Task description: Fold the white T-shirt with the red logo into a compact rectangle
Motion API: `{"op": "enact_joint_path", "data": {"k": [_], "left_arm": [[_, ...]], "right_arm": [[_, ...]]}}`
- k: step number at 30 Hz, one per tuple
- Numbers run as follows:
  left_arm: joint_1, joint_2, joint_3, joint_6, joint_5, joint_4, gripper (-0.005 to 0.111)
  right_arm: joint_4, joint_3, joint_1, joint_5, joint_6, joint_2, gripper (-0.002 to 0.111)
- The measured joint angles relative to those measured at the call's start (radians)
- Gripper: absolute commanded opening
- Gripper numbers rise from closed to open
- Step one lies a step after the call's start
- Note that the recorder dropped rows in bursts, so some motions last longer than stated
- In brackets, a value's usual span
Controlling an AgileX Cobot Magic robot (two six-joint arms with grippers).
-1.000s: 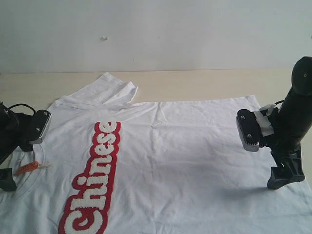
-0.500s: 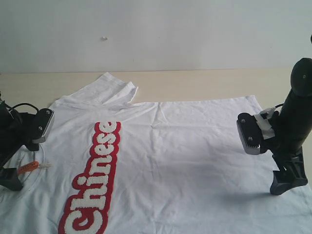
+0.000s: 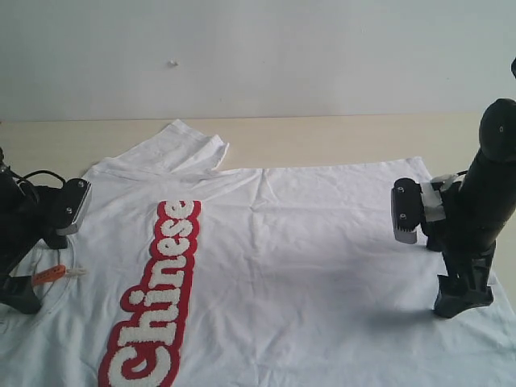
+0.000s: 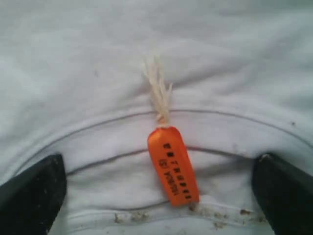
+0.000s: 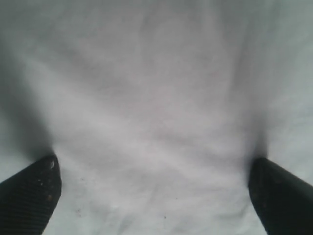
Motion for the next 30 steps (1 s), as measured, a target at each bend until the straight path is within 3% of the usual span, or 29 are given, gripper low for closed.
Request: {"op": "enact_joint_path", "data": {"k": [4, 8, 11, 14, 22, 30], "left_arm": [[0.0, 0.001, -0.002, 0.0, 0.0, -0.011, 0.051], [0.0, 0.001, -0.002, 0.0, -0.01, -0.024, 0.001], [0.0, 0.002, -0.002, 0.0, -0.031, -0.031, 0.0], [0.0, 0.002, -0.002, -0.002, -0.033, -0.031, 0.0], [0.0, -0.031, 0.007, -0.002, -0.05, -0.013, 0.0], [0.0, -0.252, 0.011, -0.002, -0.052, 0.034, 0.0]], "right_arm": [[0.005, -0.008, 0.0, 0.008, -0.067, 0.011, 0.075], [0.005, -0.012, 0.0, 0.014, -0.086, 0.02, 0.043], [0.007, -0.012, 0.0, 0.014, -0.088, 0.025, 0.018], [0.009, -0.012, 0.0, 0.013, -0.088, 0.025, 0.0], [-0.042, -0.012, 0.004, -0.005, -0.088, 0.0, 0.0], [-0.077, -0.095, 0.004, -0.013, -0.073, -0.166, 0.0]]}}
